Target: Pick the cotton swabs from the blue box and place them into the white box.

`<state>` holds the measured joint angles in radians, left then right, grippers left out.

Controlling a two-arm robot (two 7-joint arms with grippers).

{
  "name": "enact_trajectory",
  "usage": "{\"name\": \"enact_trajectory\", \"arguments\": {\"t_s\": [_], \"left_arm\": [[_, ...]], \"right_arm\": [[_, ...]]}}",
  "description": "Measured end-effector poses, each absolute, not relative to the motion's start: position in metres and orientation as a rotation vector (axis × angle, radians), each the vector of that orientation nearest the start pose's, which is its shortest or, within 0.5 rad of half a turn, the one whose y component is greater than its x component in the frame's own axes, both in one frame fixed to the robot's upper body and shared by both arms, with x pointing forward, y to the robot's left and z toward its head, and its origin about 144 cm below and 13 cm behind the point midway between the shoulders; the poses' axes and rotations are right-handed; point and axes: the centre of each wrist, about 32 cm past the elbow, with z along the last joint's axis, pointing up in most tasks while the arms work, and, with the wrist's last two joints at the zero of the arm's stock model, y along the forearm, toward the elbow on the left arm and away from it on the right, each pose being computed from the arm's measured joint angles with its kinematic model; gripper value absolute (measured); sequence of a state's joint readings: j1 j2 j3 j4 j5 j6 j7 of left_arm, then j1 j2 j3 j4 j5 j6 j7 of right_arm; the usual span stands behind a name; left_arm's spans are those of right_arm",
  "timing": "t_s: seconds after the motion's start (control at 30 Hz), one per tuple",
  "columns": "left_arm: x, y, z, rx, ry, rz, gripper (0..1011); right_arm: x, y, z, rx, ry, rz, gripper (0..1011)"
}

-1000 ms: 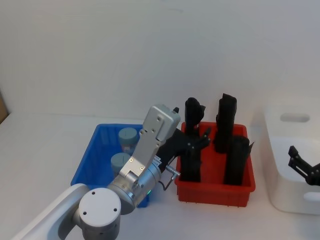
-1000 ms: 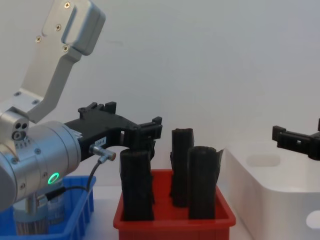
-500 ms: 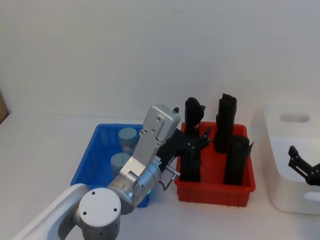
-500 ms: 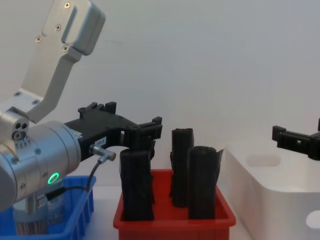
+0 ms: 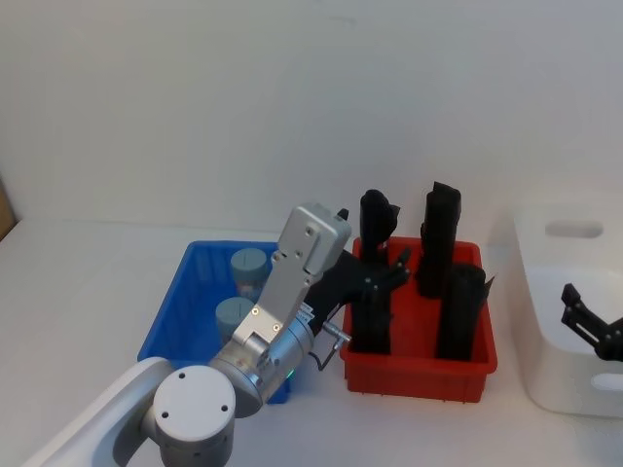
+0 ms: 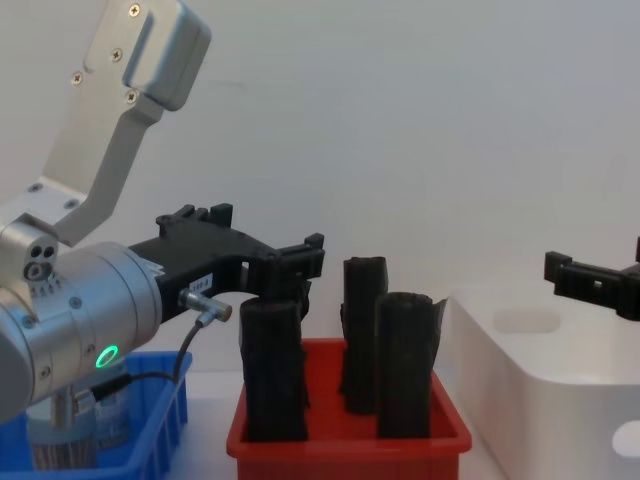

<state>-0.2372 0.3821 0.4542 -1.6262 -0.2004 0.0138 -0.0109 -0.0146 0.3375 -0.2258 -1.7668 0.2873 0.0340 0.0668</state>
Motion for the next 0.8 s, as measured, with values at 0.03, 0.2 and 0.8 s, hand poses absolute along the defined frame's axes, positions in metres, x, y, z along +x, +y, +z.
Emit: {"name": "enact_trajectory", "arguments": {"t_s": [0.03, 0.2, 0.8], "left_arm": [[0.4920, 0.1984, 1.2044, 0.061, -0.268, 1.124, 1004], [0.4920, 0.1984, 1.2044, 0.061, -0.268, 1.124, 1004], [0.4920, 0.1984, 1.2044, 0.061, -0.268, 1.124, 1004]], "right_arm": [[0.4433, -0.2371, 1.1887, 0.026, -0.075, -1.230, 1001], [0.4433, -0.2371, 1.1887, 0.026, -0.075, -1.229, 1002], [0.4433, -0.2371, 1.1887, 0.026, -0.075, -1.230, 1001]]}}
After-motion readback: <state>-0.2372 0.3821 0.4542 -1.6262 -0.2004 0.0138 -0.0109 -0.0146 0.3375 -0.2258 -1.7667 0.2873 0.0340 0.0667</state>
